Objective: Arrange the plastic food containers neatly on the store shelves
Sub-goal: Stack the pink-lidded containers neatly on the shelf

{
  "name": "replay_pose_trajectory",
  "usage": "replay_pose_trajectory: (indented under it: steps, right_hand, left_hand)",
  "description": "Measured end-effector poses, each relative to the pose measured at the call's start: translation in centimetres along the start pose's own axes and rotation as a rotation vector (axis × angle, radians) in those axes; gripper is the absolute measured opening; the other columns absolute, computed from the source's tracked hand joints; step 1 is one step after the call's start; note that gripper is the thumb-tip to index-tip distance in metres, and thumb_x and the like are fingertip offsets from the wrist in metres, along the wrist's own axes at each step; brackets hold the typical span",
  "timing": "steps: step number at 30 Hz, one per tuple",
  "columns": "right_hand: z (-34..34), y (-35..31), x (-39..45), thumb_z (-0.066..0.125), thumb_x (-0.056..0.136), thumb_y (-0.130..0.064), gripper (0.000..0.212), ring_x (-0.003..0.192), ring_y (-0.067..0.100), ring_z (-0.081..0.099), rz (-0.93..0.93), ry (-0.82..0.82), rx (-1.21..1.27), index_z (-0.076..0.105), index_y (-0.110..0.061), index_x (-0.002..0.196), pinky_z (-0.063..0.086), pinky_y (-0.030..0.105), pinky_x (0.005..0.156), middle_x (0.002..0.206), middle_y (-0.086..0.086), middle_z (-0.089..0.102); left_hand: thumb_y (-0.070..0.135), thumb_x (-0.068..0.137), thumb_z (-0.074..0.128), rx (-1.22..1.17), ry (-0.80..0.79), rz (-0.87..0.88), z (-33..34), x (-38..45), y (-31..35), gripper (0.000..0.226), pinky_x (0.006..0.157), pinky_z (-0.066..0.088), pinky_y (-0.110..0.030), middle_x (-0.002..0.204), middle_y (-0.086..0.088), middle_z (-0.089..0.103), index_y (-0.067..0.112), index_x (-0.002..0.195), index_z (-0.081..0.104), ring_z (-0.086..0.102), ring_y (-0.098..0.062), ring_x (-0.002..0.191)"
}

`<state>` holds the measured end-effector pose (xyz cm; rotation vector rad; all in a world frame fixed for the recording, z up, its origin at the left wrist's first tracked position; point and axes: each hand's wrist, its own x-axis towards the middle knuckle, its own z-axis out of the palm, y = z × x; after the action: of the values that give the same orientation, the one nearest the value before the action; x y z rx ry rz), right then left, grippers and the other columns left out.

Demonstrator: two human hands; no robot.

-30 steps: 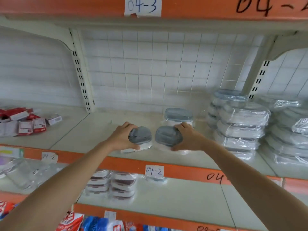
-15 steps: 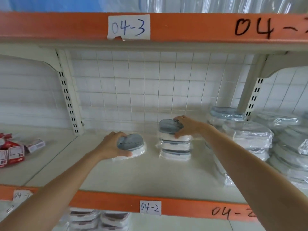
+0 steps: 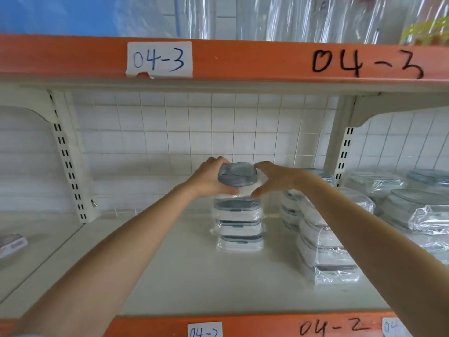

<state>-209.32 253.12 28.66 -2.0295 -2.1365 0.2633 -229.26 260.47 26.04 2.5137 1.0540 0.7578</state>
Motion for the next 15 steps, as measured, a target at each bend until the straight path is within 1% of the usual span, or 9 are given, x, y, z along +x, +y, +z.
replay_pose_trajectory:
  steps: [2, 3, 5, 7, 9, 11, 12, 14, 15]
  right_hand:
    - [0.5, 0.1, -0.4, 0.074, 0.078, -0.04, 0.1, 0.14, 0.022, 0.023, -0.033, 0.066, 0.047, 0.008, -0.022, 0.151, 0.024, 0.035, 0.111, 0.156, 0.001, 0.014]
    - [0.8, 0.0, -0.5, 0.074, 0.078, -0.038, 0.096, 0.139, 0.022, 0.024, -0.046, 0.088, 0.071, 0.013, -0.023, 0.151, 0.024, 0.034, 0.11, 0.155, 0.002, 0.017]
    - [1.3, 0.0, -0.5, 0.071, 0.081, -0.038, 0.08, 0.135, 0.025, 0.032, -0.07, 0.075, 0.054, 0.03, -0.018, 0.146, 0.026, 0.034, 0.107, 0.149, 0.005, 0.03]
    - [1.8, -0.1, -0.4, 0.068, 0.083, -0.038, 0.063, 0.124, 0.028, 0.042, -0.071, 0.056, -0.006, 0.043, -0.015, 0.136, 0.032, 0.035, 0.101, 0.138, 0.009, 0.043]
    - [2.0, -0.1, -0.3, 0.069, 0.082, -0.038, 0.055, 0.115, 0.027, 0.047, -0.061, 0.086, -0.007, 0.047, -0.018, 0.129, 0.036, 0.033, 0.096, 0.128, 0.009, 0.046]
    - [2.0, -0.1, -0.2, 0.072, 0.079, -0.039, 0.052, 0.109, 0.025, 0.047, -0.064, 0.124, -0.001, 0.049, -0.02, 0.122, 0.037, 0.032, 0.091, 0.122, 0.008, 0.045]
    - [2.1, -0.2, -0.2, 0.072, 0.078, -0.041, 0.051, 0.107, 0.023, 0.046, -0.063, 0.137, -0.005, 0.051, -0.02, 0.119, 0.037, 0.031, 0.088, 0.119, 0.007, 0.044]
    - [2.2, -0.2, 0.0, 0.072, 0.077, -0.044, 0.047, 0.102, 0.021, 0.046, -0.065, 0.156, -0.033, 0.052, -0.021, 0.113, 0.037, 0.029, 0.084, 0.116, 0.005, 0.043]
    - [2.3, -0.2, 0.0, 0.072, 0.077, -0.045, 0.046, 0.1, 0.02, 0.046, -0.069, 0.161, -0.056, 0.053, -0.021, 0.112, 0.039, 0.029, 0.085, 0.116, 0.005, 0.042]
  left_hand:
    - [0.043, 0.068, 0.082, 0.039, -0.065, 0.029, 0.9, 0.3, 0.2, 0.069, 0.088, 0.039, -0.025, 0.121, 0.0, 0.049, 0.021, 0.126, 0.051, 0.049, -0.015, 0.11]
    - [0.042, 0.07, 0.081, 0.048, -0.085, 0.05, 1.3, 0.3, 0.1, 0.066, 0.089, 0.038, -0.024, 0.122, 0.0, 0.051, 0.019, 0.126, 0.053, 0.05, -0.016, 0.112]
    - [0.041, 0.073, 0.078, 0.005, -0.079, 0.07, 1.5, -0.1, -0.5, 0.063, 0.096, 0.037, -0.024, 0.127, 0.0, 0.051, 0.018, 0.127, 0.055, 0.049, -0.016, 0.118]
    - [0.044, 0.074, 0.077, -0.039, -0.049, 0.041, 1.3, -0.7, -1.3, 0.07, 0.103, 0.029, -0.023, 0.137, -0.002, 0.042, 0.018, 0.133, 0.05, 0.039, -0.016, 0.129]
    - [0.047, 0.071, 0.077, -0.088, -0.041, -0.046, 0.9, -1.4, -2.2, 0.086, 0.108, 0.025, -0.024, 0.142, -0.004, 0.033, 0.017, 0.141, 0.039, 0.032, -0.017, 0.133]
    - [0.049, 0.068, 0.079, -0.15, -0.073, -0.156, 0.9, -2.2, -2.9, 0.095, 0.106, 0.035, -0.03, 0.14, -0.003, 0.034, 0.018, 0.145, 0.031, 0.041, -0.018, 0.128]
    - [0.049, 0.068, 0.079, -0.179, -0.081, -0.192, 1.1, -2.6, -3.1, 0.095, 0.099, 0.041, -0.029, 0.135, 0.0, 0.04, 0.018, 0.145, 0.031, 0.048, -0.016, 0.12]
    - [0.046, 0.071, 0.078, -0.265, -0.052, -0.208, 1.6, -3.1, -3.2, 0.083, 0.084, 0.051, -0.026, 0.124, 0.004, 0.053, 0.017, 0.139, 0.04, 0.059, -0.011, 0.104]
    - [0.043, 0.072, 0.078, -0.316, -0.028, -0.202, 1.9, -3.3, -3.1, 0.075, 0.081, 0.054, -0.027, 0.122, 0.003, 0.058, 0.016, 0.135, 0.047, 0.061, -0.011, 0.101]
